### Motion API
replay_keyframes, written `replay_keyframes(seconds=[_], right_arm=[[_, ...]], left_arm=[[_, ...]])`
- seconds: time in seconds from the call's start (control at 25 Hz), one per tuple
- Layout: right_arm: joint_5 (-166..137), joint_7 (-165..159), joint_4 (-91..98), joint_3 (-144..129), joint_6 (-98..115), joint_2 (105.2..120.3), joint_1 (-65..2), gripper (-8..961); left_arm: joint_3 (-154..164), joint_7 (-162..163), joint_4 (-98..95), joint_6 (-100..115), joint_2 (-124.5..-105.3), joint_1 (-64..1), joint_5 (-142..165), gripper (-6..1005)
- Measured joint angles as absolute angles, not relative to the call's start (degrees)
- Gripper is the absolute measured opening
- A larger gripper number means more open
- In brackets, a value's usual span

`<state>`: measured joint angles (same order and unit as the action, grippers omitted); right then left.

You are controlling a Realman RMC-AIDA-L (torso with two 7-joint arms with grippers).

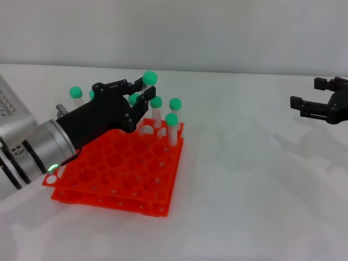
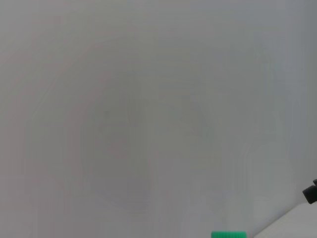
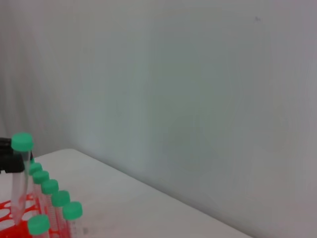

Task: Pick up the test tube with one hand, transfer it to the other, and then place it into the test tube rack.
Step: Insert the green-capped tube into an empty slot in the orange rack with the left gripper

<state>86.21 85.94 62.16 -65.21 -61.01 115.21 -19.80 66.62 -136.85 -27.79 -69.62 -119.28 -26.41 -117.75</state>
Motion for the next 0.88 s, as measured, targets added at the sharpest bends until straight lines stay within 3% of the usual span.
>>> replay_keyframes(seconds=[0.88], right_arm=[[86.31,85.94,60.99,-65.11,-59.14,115.4,-21.71,829]], left_arm=[[66.39,-136.33,-25.66,-68.41,-119.32,-28.35,-117.82,213]])
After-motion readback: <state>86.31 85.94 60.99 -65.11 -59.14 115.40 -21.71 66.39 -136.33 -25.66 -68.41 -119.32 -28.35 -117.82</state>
